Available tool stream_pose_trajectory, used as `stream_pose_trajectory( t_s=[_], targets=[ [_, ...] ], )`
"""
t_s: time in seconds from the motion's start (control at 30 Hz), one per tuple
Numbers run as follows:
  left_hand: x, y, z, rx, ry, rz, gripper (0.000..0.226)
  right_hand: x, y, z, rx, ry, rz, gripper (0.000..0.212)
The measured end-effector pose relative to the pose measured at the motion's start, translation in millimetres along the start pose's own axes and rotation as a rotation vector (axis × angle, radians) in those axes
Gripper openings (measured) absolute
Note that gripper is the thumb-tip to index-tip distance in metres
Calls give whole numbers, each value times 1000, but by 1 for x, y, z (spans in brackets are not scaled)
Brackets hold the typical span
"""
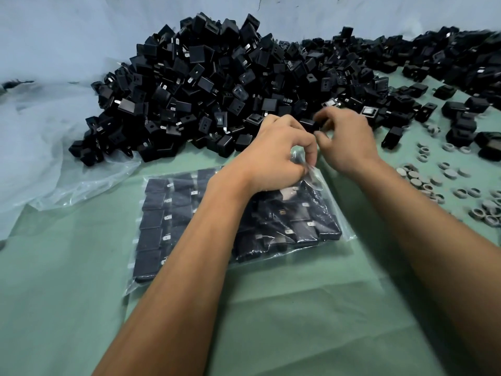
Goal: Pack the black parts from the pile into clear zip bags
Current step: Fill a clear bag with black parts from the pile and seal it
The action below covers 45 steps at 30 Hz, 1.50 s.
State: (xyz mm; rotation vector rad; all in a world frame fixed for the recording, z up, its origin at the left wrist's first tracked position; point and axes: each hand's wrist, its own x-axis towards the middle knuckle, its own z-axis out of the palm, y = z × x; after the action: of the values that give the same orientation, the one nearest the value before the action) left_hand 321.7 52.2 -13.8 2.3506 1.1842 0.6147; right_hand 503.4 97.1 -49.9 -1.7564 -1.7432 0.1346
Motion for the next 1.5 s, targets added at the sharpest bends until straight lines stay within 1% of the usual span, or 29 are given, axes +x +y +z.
stream_pose_trajectory(
  t_s=[0.07, 0.1, 0.13, 0.17, 0.23, 0.27, 0.33, 0.4, 0.43, 0.5, 0.53, 0.6, 0.63, 0.73, 0.77, 0.9, 1.0, 1.13, 1.17, 1.23, 1.3, 1.43, 1.5],
  targets=[
    [0, -1, -2, 4, 1, -3, 22, 18, -9, 7, -123, -110, -49, 45],
    [0, -1, -2, 4, 0, -3, 21, 25, -12, 12, -169, -162, -52, 50],
    [0, -2, -2, 3, -2, -2, 20, 29, -14, 16, -200, -196, -55, 48],
    [0, -2, -2, 6, -4, 1, 20, 31, -14, 20, -201, -210, -53, 41],
    [0, -2, -2, 18, -7, 5, 19, 31, -13, 22, -146, -199, -49, 28],
    [0, -2, -3, 19, -6, 5, 19, 30, -11, 22, -99, -180, -49, 26],
    [0, -4, -4, 13, -1, 4, 16, 24, -7, 18, 64, -118, -1, 23],
    [-1, -6, -7, 13, 10, 4, 16, 14, -5, 9, 343, -54, 149, 22],
    [-1, -6, -8, 10, 15, 2, 16, 6, -3, 3, 496, -51, 225, 25],
    [-2, -6, -10, 10, 30, 3, 16, -11, 0, -10, 719, -108, 312, 29],
    [-2, -5, -11, 18, 38, 9, 16, -20, 2, -14, 792, -152, 324, 27],
    [-1, -4, -12, 38, 50, 27, 16, -37, 6, -22, 896, -250, 337, 23],
    [0, -4, -13, 43, 55, 35, 16, -43, 8, -25, 928, -298, 342, 27],
    [0, -3, -13, 56, 71, 61, 15, -51, 10, -33, 944, -451, 337, 43],
    [1, -3, -13, 56, 75, 69, 15, -52, 11, -35, 952, -489, 315, 42],
    [0, -4, -11, 31, 88, 71, 17, -56, 8, -35, 978, -575, 173, 22],
    [1, -6, -11, 17, 92, 82, 16, -59, 5, -32, 996, -590, 114, 17],
    [1, -6, -11, 7, 92, 69, 15, -59, 2, -30, 980, -491, 51, 17],
    [1, -6, -11, 9, 91, 67, 14, -59, 2, -29, 963, -491, 41, 19],
    [0, -7, -11, 15, 90, 63, 13, -60, 1, -31, 933, -572, 18, 23],
    [0, -8, -11, 15, 95, 54, 12, -60, 1, -34, 941, -667, 31, 25],
    [0, -9, -12, 8, 109, 56, 11, -60, 3, -41, 1024, -739, 131, 26],
    [1, -9, -11, 11, 115, 72, 11, -62, 0, -40, 1072, -786, 142, 36]
  ],
)
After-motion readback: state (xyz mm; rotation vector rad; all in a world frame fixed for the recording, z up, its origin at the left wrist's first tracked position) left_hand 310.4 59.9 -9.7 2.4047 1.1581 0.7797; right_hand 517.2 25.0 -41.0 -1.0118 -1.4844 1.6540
